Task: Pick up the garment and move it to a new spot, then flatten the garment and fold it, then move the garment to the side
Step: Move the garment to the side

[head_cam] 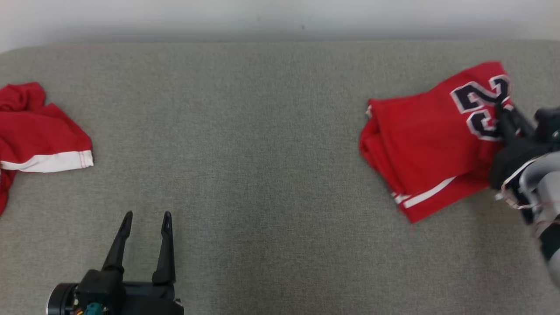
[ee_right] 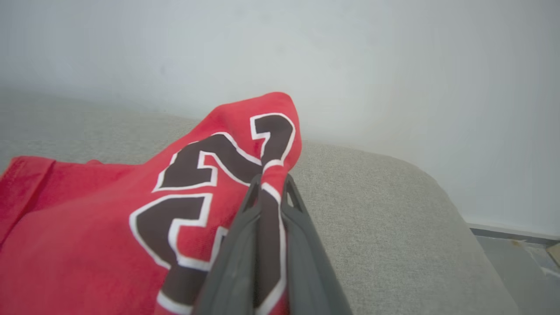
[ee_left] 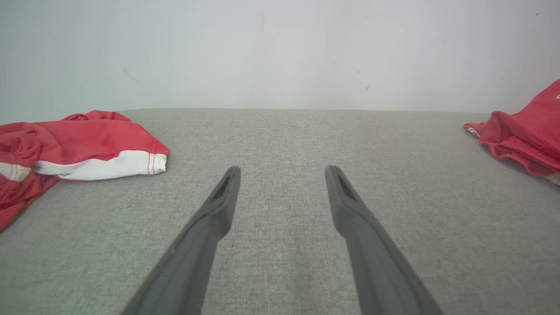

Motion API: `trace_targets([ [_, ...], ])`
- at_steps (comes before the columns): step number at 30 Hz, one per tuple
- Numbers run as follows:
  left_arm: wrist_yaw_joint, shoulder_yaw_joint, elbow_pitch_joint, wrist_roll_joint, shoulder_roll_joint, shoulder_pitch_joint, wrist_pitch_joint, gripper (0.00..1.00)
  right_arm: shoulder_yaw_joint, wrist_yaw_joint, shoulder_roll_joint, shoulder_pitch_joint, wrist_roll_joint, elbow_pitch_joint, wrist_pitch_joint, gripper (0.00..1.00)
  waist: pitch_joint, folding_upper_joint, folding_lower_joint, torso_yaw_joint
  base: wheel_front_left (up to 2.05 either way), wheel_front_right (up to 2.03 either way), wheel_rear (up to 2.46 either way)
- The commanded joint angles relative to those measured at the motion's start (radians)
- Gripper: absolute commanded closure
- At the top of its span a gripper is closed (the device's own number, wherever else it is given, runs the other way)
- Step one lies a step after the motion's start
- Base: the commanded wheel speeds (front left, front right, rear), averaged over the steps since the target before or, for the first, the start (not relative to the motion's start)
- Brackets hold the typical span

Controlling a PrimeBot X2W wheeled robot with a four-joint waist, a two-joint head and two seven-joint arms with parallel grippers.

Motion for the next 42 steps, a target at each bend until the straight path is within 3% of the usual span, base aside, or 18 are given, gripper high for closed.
trace_targets([
  [1,0.001,-0.003,-0.012,0.01,0.0,-0.021,-0.002,0.0,0.017,0.0,-0.031,-0.037,-0.014,0.001,0.002,1.0,0.063,-0.0001,-0.0002,-0.024,0.0,0.0,0.0],
  [10,0.001,-0.009,-0.068,0.017,0.022,-0.073,-0.002,0.0,0.103,0.0,-0.193,-0.193,-0.029,-0.004,0.064,1.0,0.162,-0.0001,-0.0002,-0.053,0.0,0.0,0.0],
  [23,0.001,0.022,-0.15,0.024,0.039,-0.105,-0.002,0.0,0.163,0.0,-0.357,-0.327,-0.013,-0.008,0.123,1.0,0.265,-0.0001,-0.0002,-0.069,0.0,0.0,0.0],
  [39,0.001,0.027,-0.172,0.035,0.03,-0.096,-0.002,0.0,0.189,0.0,-0.388,-0.351,0.001,0.03,0.14,1.0,0.276,-0.0001,-0.0002,-0.073,0.0,0.0,0.0],
  [40,0.001,0.029,-0.17,0.032,0.033,-0.095,-0.002,0.0,0.187,0.0,-0.388,-0.352,-0.003,0.032,0.14,0.84,0.276,-0.0001,-0.0002,-0.072,0.0,0.0,0.0],
  [41,0.001,0.03,-0.167,0.028,0.036,-0.095,-0.002,0.0,0.184,0.0,-0.389,-0.355,-0.012,0.033,0.135,0.55,0.276,-0.0001,-0.0002,-0.071,0.0,0.0,0.0],
  [42,0.001,0.031,-0.165,0.027,0.036,-0.095,-0.002,0.0,0.182,0.0,-0.388,-0.357,-0.017,0.035,0.134,0.0,0.274,-0.0001,-0.0002,-0.071,0.0,0.0,0.0],
])
